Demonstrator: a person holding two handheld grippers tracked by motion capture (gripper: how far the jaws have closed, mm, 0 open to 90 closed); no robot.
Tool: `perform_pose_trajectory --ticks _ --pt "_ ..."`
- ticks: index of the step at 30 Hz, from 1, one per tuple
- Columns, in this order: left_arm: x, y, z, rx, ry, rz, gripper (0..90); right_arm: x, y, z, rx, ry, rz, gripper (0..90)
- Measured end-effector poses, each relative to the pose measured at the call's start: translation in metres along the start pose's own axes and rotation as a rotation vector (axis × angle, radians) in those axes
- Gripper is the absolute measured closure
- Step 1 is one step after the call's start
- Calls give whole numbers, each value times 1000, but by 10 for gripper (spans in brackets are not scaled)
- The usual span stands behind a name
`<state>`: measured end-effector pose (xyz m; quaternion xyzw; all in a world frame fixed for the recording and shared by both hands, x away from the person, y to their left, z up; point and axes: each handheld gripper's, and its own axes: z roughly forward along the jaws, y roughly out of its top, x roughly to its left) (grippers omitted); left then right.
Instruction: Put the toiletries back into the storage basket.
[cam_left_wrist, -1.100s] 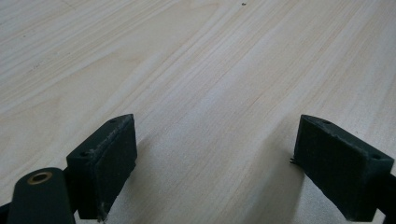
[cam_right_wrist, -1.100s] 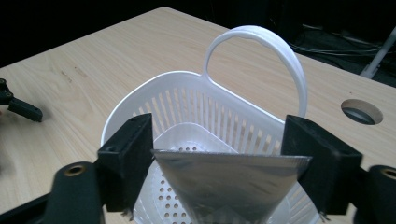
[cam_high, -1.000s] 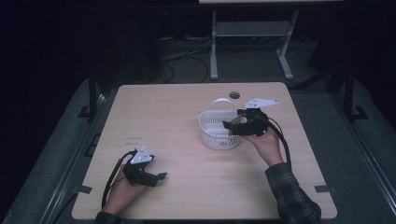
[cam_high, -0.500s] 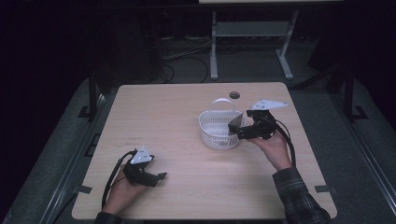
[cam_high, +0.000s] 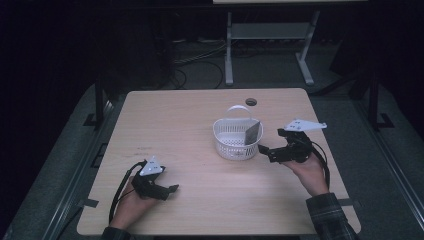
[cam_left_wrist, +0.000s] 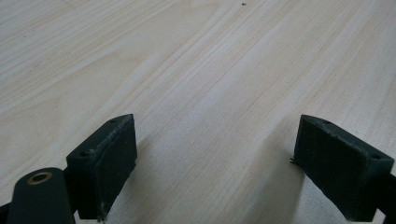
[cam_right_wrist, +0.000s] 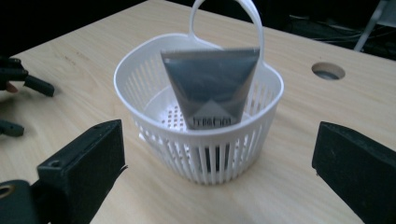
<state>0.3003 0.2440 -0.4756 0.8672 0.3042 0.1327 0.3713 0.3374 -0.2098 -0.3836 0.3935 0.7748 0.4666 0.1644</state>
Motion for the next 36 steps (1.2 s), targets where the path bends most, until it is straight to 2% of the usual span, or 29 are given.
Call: perform_pose_trajectory --ticks 11,21,26,36 --pt "0 0 0 0 -1 0 123 6 -21 -17 15 -2 -5 23" --pt "0 0 0 2 -1 2 122 9 -43 -24 32 -12 -1 22" --pt "0 0 0 4 -1 5 123 11 -54 -27 39 -43 -4 22" --pt "0 0 0 6 -2 4 122 5 -78 -31 65 -72 8 22"
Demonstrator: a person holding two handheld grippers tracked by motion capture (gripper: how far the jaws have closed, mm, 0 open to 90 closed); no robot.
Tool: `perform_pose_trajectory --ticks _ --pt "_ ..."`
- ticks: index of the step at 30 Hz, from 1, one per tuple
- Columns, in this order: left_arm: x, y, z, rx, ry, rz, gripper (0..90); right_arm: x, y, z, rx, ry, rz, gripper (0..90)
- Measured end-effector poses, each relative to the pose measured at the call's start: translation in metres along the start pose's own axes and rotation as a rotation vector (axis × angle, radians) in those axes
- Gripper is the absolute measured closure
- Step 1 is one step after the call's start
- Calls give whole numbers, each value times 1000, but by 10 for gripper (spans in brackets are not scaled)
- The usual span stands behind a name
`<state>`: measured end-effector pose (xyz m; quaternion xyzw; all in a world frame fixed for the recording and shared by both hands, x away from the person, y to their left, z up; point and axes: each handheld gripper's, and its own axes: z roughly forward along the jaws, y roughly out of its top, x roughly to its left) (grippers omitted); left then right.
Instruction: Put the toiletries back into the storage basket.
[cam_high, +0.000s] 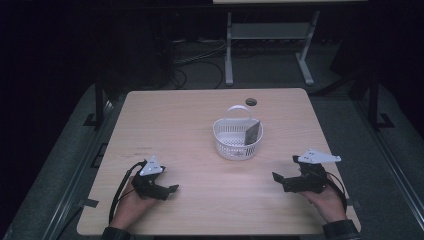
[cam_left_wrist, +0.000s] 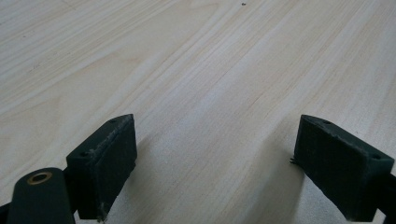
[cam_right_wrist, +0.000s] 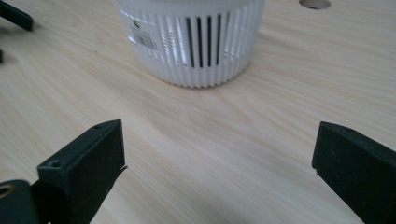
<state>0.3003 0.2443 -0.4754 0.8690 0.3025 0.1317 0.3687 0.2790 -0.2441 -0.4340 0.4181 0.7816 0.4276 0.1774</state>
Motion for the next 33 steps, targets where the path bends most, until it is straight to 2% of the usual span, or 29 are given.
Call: perform_pose_trajectory --ticks 7,13,19,33 --pt "0 0 0 0 0 1 123 -6 -17 -2 -6 -12 5 23" --pt "0 0 0 0 0 0 123 -14 -30 1 31 -45 10 23" --pt "0 0 0 1 0 1 123 -20 -36 4 57 -53 27 22" --pt "0 0 0 1 0 1 122 -24 -45 16 137 -89 -3 22"
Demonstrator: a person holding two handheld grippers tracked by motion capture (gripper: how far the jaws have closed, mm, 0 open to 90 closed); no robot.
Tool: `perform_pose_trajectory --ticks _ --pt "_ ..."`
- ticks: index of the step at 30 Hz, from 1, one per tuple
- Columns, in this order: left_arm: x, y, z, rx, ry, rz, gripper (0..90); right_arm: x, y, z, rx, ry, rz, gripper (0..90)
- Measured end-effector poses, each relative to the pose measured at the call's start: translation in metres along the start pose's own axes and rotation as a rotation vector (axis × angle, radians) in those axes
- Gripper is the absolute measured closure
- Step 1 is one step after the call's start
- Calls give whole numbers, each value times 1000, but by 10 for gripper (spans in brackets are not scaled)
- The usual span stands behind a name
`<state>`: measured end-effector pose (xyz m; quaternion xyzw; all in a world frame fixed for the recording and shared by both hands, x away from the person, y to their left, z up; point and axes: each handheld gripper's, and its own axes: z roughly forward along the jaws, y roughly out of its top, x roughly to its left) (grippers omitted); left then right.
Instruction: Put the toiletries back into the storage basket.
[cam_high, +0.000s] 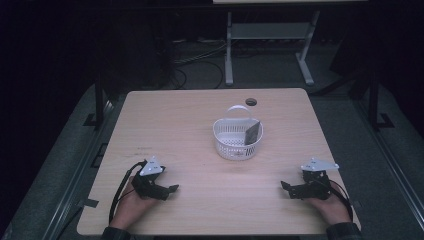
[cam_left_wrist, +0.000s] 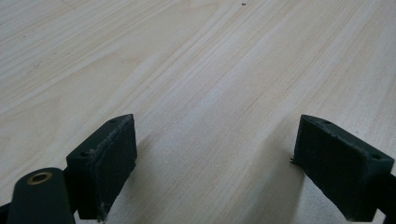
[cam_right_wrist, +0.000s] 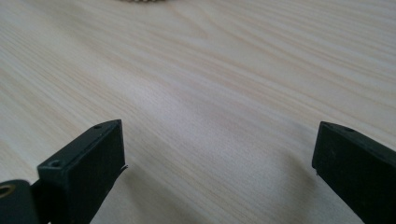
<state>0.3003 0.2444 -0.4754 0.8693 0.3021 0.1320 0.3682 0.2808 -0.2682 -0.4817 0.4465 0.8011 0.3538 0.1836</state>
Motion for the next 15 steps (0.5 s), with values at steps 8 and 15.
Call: perform_pose_trajectory --ticks 8,15 --pt "0 0 0 0 0 0 123 -1 0 2 40 4 7 24" --pt "0 0 0 0 0 -1 123 -1 0 2 41 3 7 24"
